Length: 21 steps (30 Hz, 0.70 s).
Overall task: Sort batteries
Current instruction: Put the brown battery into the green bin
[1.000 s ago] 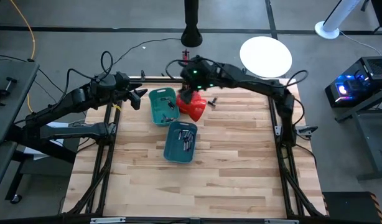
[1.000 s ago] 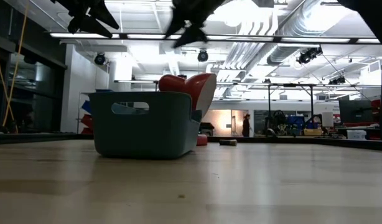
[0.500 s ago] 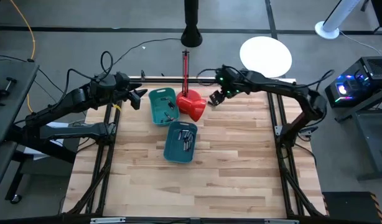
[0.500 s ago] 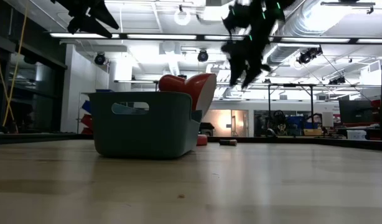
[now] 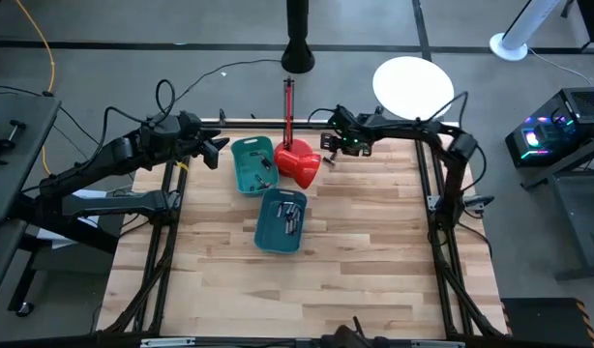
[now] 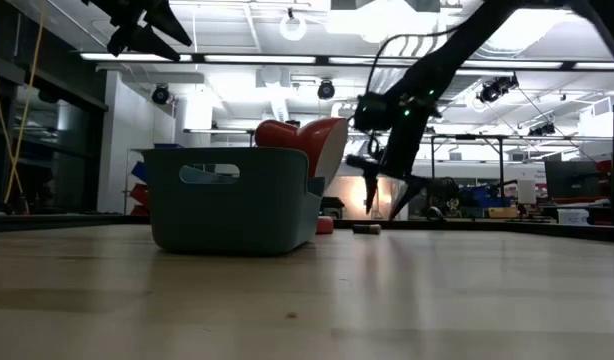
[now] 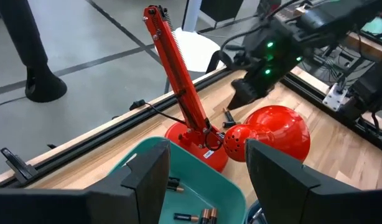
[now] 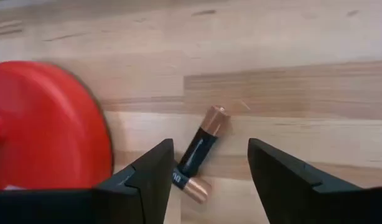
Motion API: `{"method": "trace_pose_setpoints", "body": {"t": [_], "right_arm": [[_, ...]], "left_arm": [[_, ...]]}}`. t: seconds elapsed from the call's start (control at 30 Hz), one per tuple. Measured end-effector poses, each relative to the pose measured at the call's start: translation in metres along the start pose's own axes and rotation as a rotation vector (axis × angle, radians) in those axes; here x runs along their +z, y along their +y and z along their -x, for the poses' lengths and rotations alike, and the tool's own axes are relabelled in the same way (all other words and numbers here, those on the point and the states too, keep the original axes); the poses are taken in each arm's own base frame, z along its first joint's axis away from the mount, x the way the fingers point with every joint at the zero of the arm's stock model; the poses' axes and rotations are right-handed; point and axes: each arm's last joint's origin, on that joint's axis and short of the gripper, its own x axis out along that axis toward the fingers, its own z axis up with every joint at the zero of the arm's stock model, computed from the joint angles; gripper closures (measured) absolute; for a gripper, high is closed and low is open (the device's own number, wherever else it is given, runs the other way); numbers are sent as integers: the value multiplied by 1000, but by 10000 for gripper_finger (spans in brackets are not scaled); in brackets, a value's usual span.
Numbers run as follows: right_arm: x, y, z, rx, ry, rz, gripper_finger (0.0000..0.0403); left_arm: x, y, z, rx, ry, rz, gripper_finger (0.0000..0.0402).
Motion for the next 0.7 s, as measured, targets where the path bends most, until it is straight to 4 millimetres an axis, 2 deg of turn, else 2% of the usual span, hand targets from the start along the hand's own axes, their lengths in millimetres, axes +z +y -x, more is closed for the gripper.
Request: {"method": "trace_pose_setpoints", "body": {"t": [0.3, 0.53, 0.6, 0.7], "right_arm": [[10, 10, -23, -140, -4, -93, 226], [-6, 16, -35, -210, 3, -72, 247], [-12, 16, -34, -264, -11, -32, 268], [-19, 10, -27, -349, 27, 56, 325]], "left_arm": [[0, 0, 0, -6, 5, -40, 200], [0, 0, 0, -8, 6, -89, 200], [0, 0, 0, -8, 6, -105, 200], [0, 0, 0, -8, 6, -123, 200]]}}
